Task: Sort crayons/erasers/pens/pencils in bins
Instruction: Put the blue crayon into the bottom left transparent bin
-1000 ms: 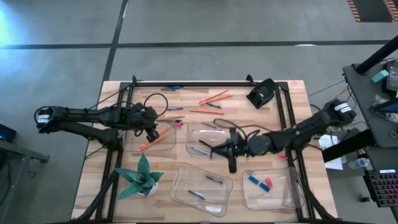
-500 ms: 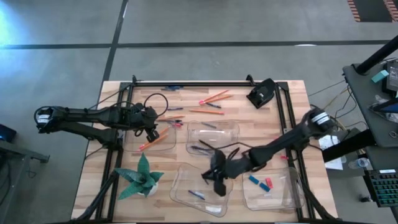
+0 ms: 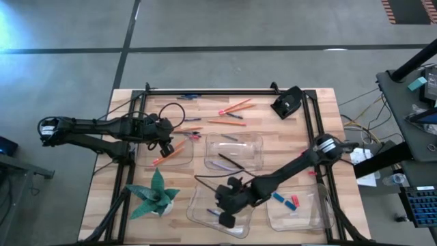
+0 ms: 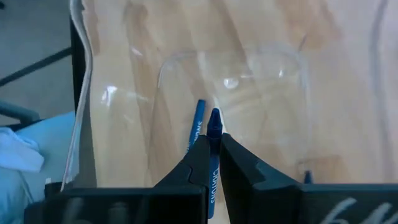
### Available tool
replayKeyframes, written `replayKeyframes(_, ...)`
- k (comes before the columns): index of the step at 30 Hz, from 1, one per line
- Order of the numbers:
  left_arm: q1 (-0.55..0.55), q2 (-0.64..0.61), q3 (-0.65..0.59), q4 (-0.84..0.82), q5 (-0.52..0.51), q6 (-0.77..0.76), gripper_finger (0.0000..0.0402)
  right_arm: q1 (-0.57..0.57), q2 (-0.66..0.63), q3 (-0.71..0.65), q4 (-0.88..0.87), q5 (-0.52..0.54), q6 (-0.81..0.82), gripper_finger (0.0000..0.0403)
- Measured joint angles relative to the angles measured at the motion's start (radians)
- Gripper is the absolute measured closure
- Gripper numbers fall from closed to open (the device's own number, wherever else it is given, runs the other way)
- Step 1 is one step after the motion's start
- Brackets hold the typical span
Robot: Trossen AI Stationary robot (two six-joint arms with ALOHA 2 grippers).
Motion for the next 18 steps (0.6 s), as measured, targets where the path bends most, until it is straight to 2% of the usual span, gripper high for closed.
replayKeyframes(9,0.000,0.000,0.000,-0.001,0.006,0.017,0.0301,0.002,0.104,0.123,-0.113,-0.032,0.037,0.0390)
replayKeyframes(18,0.000,0.000,0.000,-0.002,0.011,0.017,0.0301,0.001,0.110,0.118,-0.113,-0.029,0.078,0.0390)
